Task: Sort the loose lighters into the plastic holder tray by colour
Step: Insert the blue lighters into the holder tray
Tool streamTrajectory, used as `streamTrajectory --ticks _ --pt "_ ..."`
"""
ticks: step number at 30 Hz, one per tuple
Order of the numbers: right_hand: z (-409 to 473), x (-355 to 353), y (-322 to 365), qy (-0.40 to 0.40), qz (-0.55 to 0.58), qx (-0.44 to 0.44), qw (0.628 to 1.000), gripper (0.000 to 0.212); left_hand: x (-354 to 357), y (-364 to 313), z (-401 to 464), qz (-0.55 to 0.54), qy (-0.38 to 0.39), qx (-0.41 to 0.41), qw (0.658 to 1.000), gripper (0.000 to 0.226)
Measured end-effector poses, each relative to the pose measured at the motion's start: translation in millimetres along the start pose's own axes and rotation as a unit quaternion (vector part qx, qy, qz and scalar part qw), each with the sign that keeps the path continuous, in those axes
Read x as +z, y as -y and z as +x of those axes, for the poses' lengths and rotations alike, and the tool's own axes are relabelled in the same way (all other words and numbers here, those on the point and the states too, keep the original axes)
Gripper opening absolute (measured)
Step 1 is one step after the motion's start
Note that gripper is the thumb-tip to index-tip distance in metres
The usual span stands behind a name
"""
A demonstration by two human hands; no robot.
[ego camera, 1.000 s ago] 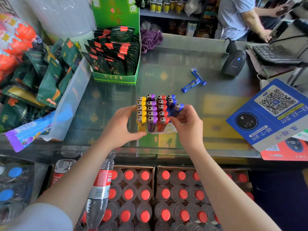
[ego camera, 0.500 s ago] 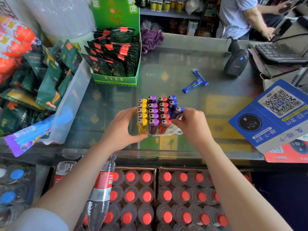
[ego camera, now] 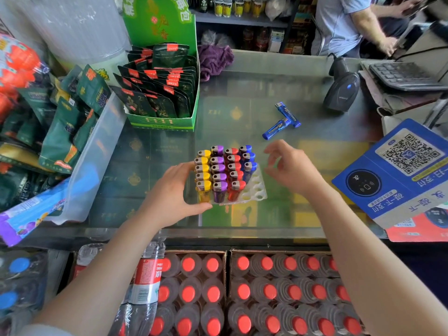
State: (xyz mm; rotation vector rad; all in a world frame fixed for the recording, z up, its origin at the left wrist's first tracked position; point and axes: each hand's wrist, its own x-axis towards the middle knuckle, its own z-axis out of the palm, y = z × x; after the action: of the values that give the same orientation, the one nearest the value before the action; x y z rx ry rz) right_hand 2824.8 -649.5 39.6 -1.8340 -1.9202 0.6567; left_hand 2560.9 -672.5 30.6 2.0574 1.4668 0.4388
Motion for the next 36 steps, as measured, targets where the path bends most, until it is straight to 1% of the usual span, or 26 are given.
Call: streamTrajectory --ticks 2,4,6,8,10,12,15,17,18,20,21,23,25,26,33,36 --pt "18 -1 -1 -0.093 0.002 0.067 0.993 0.022 0 0 0 0.002 -0.005 0.003 1.0 0.078" --pt "38 3 3 -0.14 -0.011 0.149 0.979 0.025 -1 0 1 0.002 -0.006 0.009 1.0 0.077" --pt "57 6 8 -0.162 -0.029 0.22 0.962 0.032 -1 1 2 0.0 -0.003 0.011 1.0 0.078" --pt "71 10 10 -0.176 -0.034 0.264 0.948 0.04 -1 4 3 0.002 -0.001 0.012 1.0 0.08" --pt "82 15 10 -0.18 -0.05 0.289 0.939 0.045 0 6 4 -0.001 -0.002 0.015 1.0 0.081" --pt "88 17 10 -0.177 -0.066 0.299 0.936 0.04 0 8 5 -0.004 -0.001 0.018 1.0 0.081" --pt "84 17 7 -0.15 -0.075 0.281 0.945 0.027 -1 9 6 0.0 0.001 0.026 1.0 0.083" --pt "70 15 6 -0.128 -0.067 0.23 0.962 0.019 -1 9 6 0.0 -0.002 0.029 1.0 0.083" --pt "60 13 7 -0.12 -0.04 0.202 0.971 0.017 0 9 6 -0.001 -0.004 0.028 1.0 0.084" --pt "37 9 10 -0.108 0.058 0.161 0.979 0.015 0 8 5 -0.004 -0.006 0.024 1.0 0.083" --pt "25 8 12 -0.107 0.127 0.145 0.975 0.012 1 7 5 -0.006 -0.008 0.023 1.0 0.082" --pt "0 5 20 -0.107 0.251 0.106 0.956 0.009 2 7 5 -0.01 -0.009 0.022 1.0 0.082" --pt "-22 7 26 -0.092 0.338 0.067 0.934 0.022 2 7 4 -0.017 -0.008 0.022 1.0 0.08" --pt "-31 9 26 -0.086 0.364 0.056 0.926 0.027 3 7 4 -0.02 -0.007 0.023 1.0 0.08" --pt "-57 23 24 -0.073 0.369 0.04 0.926 0.033 5 4 0 -0.033 -0.003 0.012 0.999 0.076" --pt "-58 30 28 -0.091 0.301 0.034 0.949 0.032 5 3 -2 -0.042 -0.008 0.008 0.999 0.075"
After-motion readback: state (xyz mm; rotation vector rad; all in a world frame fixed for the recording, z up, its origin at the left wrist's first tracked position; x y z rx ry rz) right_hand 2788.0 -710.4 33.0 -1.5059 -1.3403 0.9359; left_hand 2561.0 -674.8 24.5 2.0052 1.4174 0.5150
